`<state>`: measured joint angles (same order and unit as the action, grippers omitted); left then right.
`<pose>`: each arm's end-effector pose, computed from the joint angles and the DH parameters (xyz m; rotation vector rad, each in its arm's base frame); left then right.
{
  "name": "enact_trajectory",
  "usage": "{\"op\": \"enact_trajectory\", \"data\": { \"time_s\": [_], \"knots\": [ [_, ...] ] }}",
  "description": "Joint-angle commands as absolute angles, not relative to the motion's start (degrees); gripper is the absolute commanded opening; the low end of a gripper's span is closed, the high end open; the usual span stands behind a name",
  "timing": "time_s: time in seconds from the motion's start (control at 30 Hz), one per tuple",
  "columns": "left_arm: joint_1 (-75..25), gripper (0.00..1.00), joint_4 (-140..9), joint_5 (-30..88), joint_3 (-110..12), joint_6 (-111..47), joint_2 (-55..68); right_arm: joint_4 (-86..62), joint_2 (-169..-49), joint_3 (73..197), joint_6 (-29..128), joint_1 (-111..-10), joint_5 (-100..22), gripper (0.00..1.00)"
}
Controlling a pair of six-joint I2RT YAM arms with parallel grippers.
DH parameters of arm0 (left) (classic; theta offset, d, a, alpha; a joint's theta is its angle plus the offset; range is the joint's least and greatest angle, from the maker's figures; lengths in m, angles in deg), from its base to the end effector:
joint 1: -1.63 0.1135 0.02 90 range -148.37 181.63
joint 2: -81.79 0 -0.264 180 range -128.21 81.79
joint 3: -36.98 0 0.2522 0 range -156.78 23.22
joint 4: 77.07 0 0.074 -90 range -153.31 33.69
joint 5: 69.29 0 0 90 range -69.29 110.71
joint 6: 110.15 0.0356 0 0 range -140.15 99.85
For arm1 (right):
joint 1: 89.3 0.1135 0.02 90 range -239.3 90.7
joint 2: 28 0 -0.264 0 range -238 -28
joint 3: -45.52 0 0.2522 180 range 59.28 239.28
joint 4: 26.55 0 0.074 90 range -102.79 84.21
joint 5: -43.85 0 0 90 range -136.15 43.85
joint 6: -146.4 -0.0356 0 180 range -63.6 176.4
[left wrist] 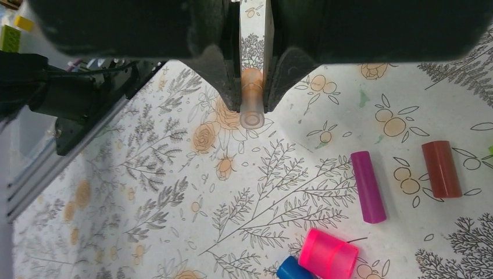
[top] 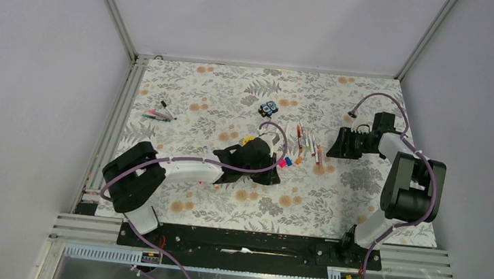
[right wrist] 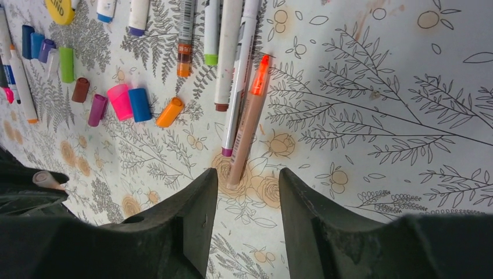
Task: Open the pen caps
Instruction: Place the pen at the center of the board, then place the pen cap at the center of the board.
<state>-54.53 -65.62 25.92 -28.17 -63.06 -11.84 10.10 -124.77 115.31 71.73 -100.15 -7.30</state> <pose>0.1879 -0.2861 0.1865 0.3375 2.4507 -0.9519 0.3195 -0.0385 0.1701 -0.2990 2.4486 0.7140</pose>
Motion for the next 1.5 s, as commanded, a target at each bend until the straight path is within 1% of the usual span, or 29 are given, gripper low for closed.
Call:
{"op": "enact_trajectory", "data": {
  "time_s": [0.0, 0.17, 0.27, 0.47, 0.57, 0.63, 0.77, 0.83, 1.03, 1.27, 1.37, 1.47],
  "knots": [
    [-55.89, 0.00, -61.82, 21.26, -33.70, -61.32, -14.32, 12.62, -121.58, 115.72, 75.10, -101.00, -4.36, 0.50],
    [-56.63, 0.03, -54.87, 16.61, -39.32, -60.22, -19.26, 12.85, -121.00, 115.44, 75.44, -101.56, -2.86, 0.51],
    [-56.74, 0.07, -51.49, 15.04, -42.56, -59.52, -22.23, 13.36, -121.08, 115.60, 75.72, -101.76, -2.33, 0.51],
    [-56.77, 0.18, -47.55, 14.41, -47.48, -58.27, -26.58, 13.52, -120.72, 115.50, 75.91, -102.09, -1.34, 0.51],
    [-56.73, 0.28, -47.05, 13.86, -48.34, -58.07, -27.06, 13.54, -120.49, 115.44, 75.91, -102.30, -0.92, 0.51],
    [-56.73, 0.32, -46.70, 13.56, -48.80, -57.88, -27.08, 13.67, -120.48, 115.45, 76.04, -102.39, -0.76, 0.51],
    [-56.73, 0.44, -46.13, 13.29, -49.43, -57.51, -26.74, 14.02, -120.55, 115.55, 76.26, -102.56, -0.37, 0.51],
    [-56.77, 0.45, -45.94, 13.24, -49.55, -57.46, -26.32, 14.19, -120.44, 115.54, 76.30, -102.64, -0.15, 0.51],
    [-56.73, 0.46, -47.08, 11.49, -48.25, -56.31, -20.80, 14.50, -119.34, 115.44, 76.79, -102.90, 0.69, 0.51],
    [-56.60, 0.51, -50.63, 3.46, -42.14, -51.33, -9.36, 14.98, -116.67, 115.12, 77.64, -103.51, 1.93, 0.52],
    [-56.22, 0.57, -52.45, -1.37, -38.75, -48.12, -3.99, 14.85, -114.78, 114.48, 78.16, -103.71, 2.56, 0.52],
    [-54.69, 0.70, -54.94, -4.66, -34.49, -45.42, 1.61, 14.80, -112.71, 113.71, 78.42, -103.72, 3.42, 0.52]
  ]
}}
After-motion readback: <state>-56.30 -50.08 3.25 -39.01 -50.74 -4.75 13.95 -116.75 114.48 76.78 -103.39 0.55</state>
